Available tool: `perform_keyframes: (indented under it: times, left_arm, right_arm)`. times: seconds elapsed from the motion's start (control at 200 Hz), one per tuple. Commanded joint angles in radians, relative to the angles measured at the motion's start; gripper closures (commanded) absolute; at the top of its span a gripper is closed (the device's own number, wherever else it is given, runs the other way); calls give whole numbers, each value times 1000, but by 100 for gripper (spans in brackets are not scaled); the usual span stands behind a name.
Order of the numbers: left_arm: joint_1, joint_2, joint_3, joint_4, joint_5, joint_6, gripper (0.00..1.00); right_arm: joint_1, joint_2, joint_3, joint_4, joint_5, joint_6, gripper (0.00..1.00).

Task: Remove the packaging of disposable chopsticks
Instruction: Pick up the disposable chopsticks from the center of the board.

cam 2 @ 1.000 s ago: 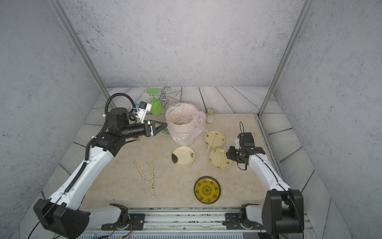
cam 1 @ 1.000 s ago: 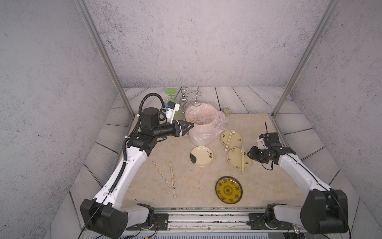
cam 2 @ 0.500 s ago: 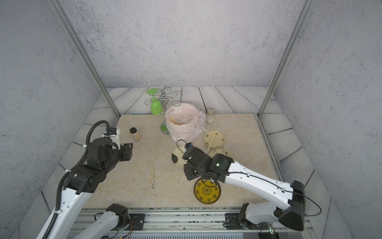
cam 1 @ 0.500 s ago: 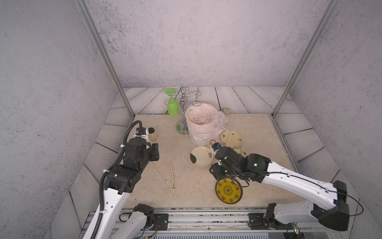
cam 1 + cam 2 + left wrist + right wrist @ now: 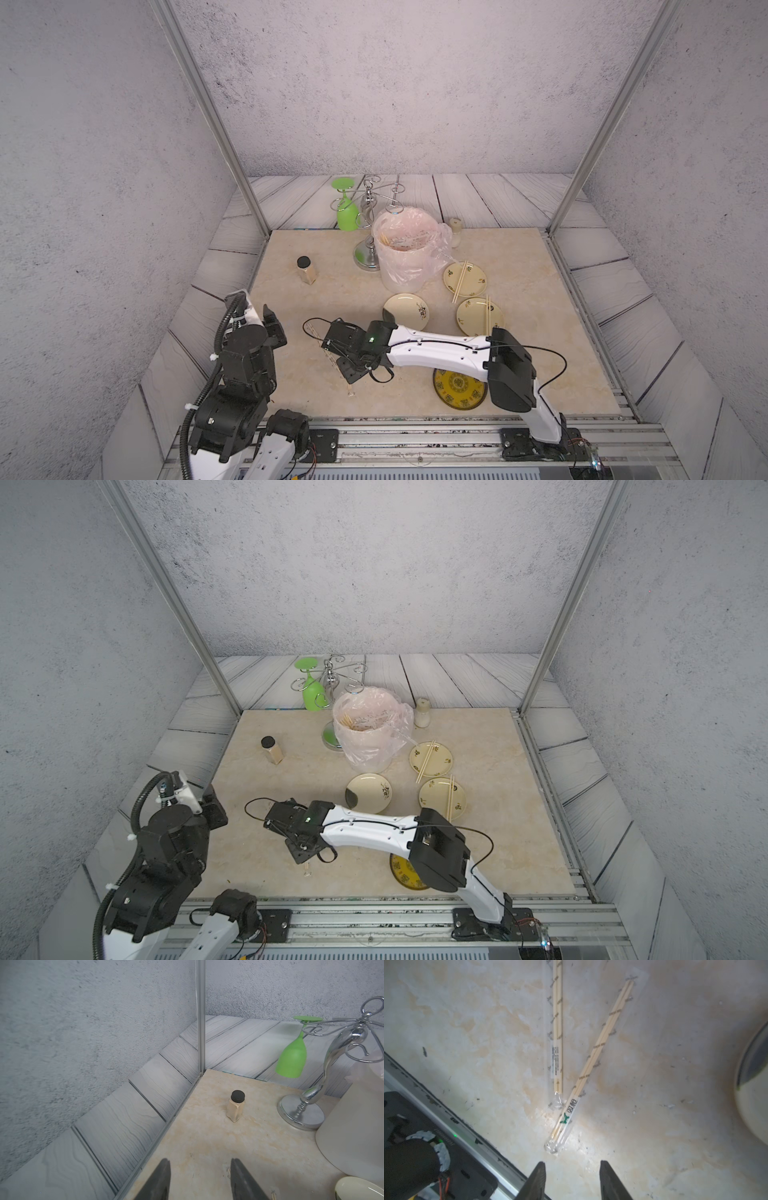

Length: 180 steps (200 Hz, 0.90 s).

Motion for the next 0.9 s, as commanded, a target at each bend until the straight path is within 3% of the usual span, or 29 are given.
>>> perform_keyframes:
  times: [0.0,0.215,0.41,0.686,0.896]
  left_arm:
    - [39,-27,-18,42,-5,23,52]
    - [120,-24,-23,51,94,11,52]
    - [126,-28,-23,55,104,12,52]
    - [126,-25,-23,57,114,19,52]
    - [126,-18,-23,59,125,20,52]
  right_arm:
    - [1,108,91,-87,-24,-29,56]
    - [1,227,167,-131,-40,-35,57]
    - [1,321,243,-209,-57,-47,61]
    - [-24,290,126,-274,54,-56,74]
    - [-89,180,-109,-158,-6,-36,78]
